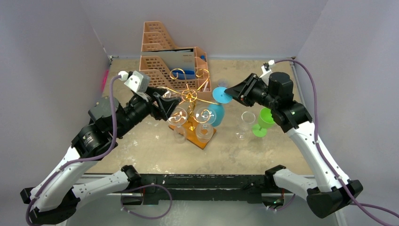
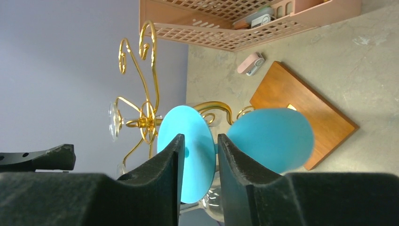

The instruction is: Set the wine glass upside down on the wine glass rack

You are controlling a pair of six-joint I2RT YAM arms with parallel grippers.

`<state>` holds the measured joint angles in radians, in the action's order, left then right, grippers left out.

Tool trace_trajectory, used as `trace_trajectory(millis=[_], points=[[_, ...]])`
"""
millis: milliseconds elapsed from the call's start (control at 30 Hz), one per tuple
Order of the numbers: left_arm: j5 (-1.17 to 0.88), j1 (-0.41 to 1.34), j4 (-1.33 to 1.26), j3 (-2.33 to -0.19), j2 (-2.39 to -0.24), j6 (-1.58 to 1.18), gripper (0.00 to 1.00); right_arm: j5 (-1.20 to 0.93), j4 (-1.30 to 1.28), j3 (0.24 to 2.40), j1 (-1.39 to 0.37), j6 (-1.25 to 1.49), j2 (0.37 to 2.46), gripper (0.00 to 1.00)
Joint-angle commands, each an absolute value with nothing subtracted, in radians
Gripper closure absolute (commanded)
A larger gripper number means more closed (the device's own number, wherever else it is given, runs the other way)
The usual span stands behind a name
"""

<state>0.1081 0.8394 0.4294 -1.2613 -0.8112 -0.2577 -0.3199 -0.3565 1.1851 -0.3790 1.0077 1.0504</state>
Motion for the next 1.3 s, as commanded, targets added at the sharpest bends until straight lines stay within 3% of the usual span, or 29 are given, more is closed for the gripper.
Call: trace_trajectory(millis=[0, 233, 533, 833, 1000, 1267], points=[[0.103, 0.844, 0.48, -1.306, -0.813, -0.269, 0.37, -0.282, -0.377, 1.2, -0.377, 0.975, 1.023, 0.64], [0.14, 0.844, 0.572, -1.35, -0.785, -0.265, 0.34, -0.273, -0.439, 1.204, -0.377, 0.923, 0.952, 0.46], [0.122, 0.844, 0.595, -1.323, -0.742, -0.273, 0.27, -0.114, -0.725, 1.261, -0.377, 0.75, 0.898, 0.42], [0.195, 0.844, 0.658, -1.327, -0.729, -0.271, 0.27, 0.204, -1.018, 1.319, -0.377, 0.568, 0.913, 0.53], [0.22, 0.844, 0.635, -1.311, -0.72, -0.255, 0.27, 0.204, -1.083, 1.341, -0.377, 0.493, 0.978, 0.61], [0.24, 0.844, 0.613, -1.295, -0.72, -0.244, 0.27, 0.174, -1.092, 1.325, -0.382, 0.437, 1.098, 0.63]])
